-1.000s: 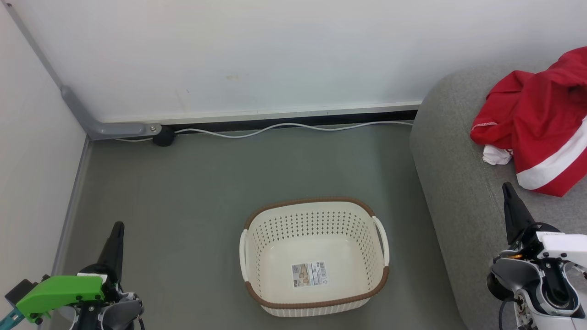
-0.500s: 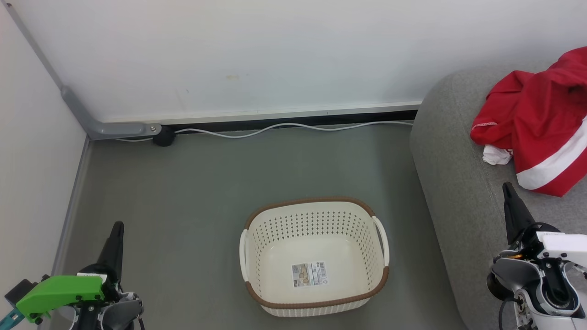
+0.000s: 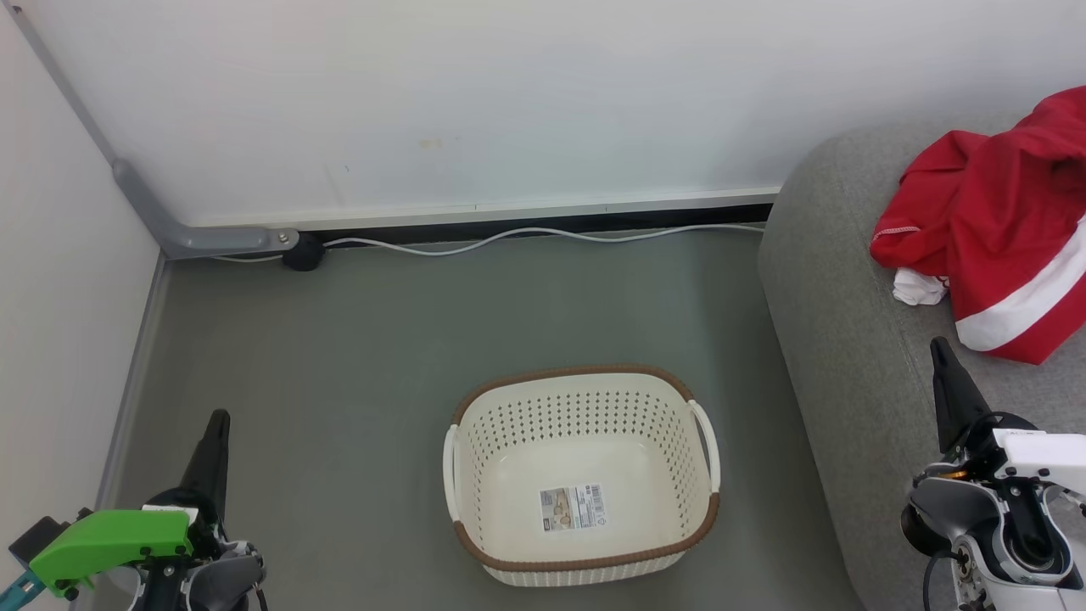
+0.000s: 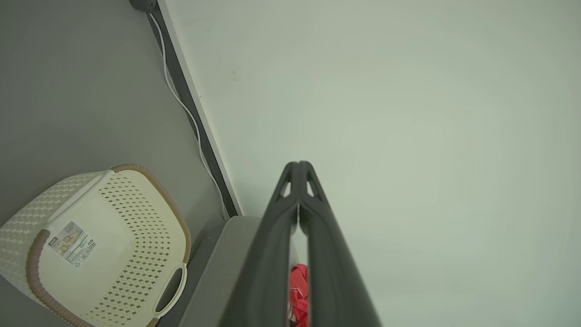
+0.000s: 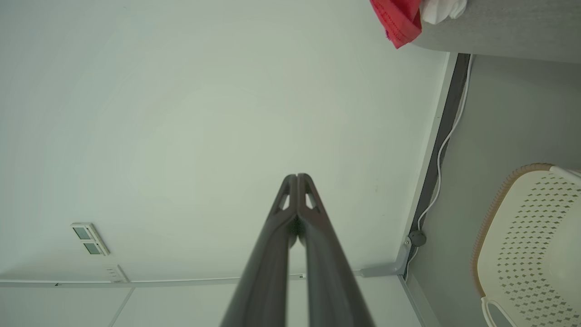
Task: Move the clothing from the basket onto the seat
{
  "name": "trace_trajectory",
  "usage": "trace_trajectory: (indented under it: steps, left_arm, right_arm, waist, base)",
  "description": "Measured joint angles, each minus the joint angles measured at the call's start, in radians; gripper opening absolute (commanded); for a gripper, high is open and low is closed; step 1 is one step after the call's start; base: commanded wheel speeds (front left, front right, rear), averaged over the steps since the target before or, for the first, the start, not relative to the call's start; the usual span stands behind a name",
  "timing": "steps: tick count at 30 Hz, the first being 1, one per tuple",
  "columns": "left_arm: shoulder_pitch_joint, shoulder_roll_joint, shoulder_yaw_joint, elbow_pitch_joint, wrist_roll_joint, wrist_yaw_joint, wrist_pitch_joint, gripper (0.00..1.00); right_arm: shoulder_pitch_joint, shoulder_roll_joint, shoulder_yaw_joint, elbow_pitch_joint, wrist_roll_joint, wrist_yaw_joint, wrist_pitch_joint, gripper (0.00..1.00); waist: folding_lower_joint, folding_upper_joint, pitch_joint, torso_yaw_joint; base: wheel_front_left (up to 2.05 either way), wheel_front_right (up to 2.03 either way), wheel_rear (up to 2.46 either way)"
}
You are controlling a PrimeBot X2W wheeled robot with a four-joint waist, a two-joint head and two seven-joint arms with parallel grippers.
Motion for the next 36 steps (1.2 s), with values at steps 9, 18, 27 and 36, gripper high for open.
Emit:
trace_trajectory:
  steps: [9,18,27,36]
  left_arm:
    - [0.000,0.000,0.001,-0.001,0.000,0.000,0.004,0.00]
    - [0.000,-0.001,0.001,-0.002,0.000,0.000,0.004,0.00]
    - [0.000,-0.001,0.002,-0.003,0.000,0.000,0.004,0.00]
    - [0.000,-0.002,0.002,-0.003,0.000,0.000,0.004,0.00]
  right_arm:
    - [0.000,0.000,0.000,0.000,0.000,0.000,0.000,0.00]
    - [0.000,0.000,-0.001,-0.001,0.000,0.000,0.001,0.00]
    - [0.000,0.001,-0.001,-0.001,0.000,0.000,0.001,0.00]
    - [0.000,0.001,-0.002,-0.001,0.000,0.000,0.001,0.00]
  waist:
    - [0.0000,0.0000,0.000,0.000]
    - [0.0000,0.0000,0.000,0.000]
    - [0.0000,0.0000,0.000,0.000]
    - [0.0000,0.0000,0.000,0.000]
  base:
    - [0.00,0.00,0.00]
    - [0.00,0.00,0.00]
    - [0.00,0.00,0.00]
    - [0.00,0.00,0.00]
